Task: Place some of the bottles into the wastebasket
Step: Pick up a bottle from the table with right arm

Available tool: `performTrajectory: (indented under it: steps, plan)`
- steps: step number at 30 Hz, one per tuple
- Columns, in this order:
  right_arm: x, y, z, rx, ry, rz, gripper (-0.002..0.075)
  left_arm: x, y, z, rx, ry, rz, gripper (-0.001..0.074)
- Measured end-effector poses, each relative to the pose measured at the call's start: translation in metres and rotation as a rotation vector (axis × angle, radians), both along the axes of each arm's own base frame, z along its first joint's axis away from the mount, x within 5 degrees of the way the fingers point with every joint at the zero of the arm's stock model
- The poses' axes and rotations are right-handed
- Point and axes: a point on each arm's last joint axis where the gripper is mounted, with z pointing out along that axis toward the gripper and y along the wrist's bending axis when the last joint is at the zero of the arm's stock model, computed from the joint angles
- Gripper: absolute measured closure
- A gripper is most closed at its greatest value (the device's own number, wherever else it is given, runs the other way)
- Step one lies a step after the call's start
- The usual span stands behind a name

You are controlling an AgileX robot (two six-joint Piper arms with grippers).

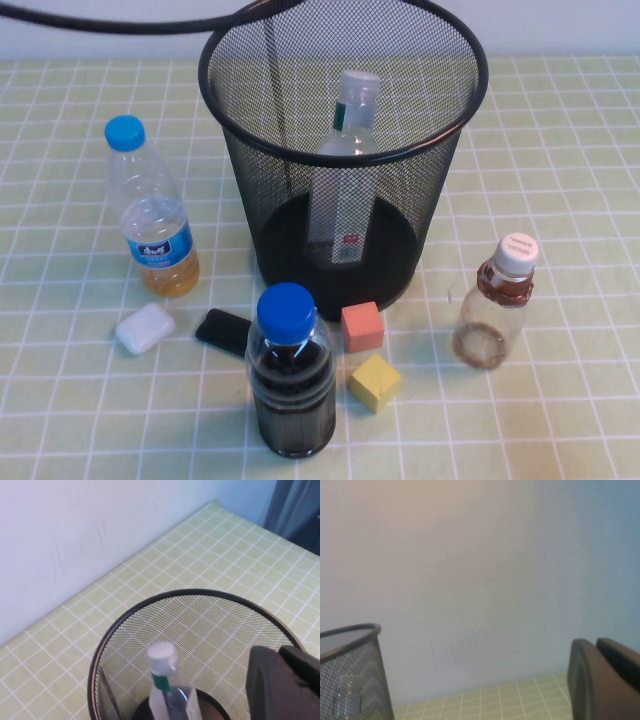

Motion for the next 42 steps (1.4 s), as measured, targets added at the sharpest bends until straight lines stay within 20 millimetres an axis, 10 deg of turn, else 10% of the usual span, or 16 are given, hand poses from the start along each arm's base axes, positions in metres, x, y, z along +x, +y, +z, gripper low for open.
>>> performTrajectory:
  steps: [17, 30, 42]
  plan:
    - [0.011, -0.003, 0.103, -0.064, 0.269, -0.027, 0.0736, -0.101, 0.044, -0.064, 0.049, -0.006, 0.082, 0.0738]
    - [0.044, 0.021, 0.088, -0.174, 0.538, 0.219, 0.0736, -0.179, 0.079, -0.155, -0.063, -0.057, 0.215, 0.0738]
    - [0.096, 0.07, 0.129, -0.396, 0.911, 0.423, 0.0736, -0.215, 0.092, -0.208, -0.193, -0.034, 0.266, 0.0738]
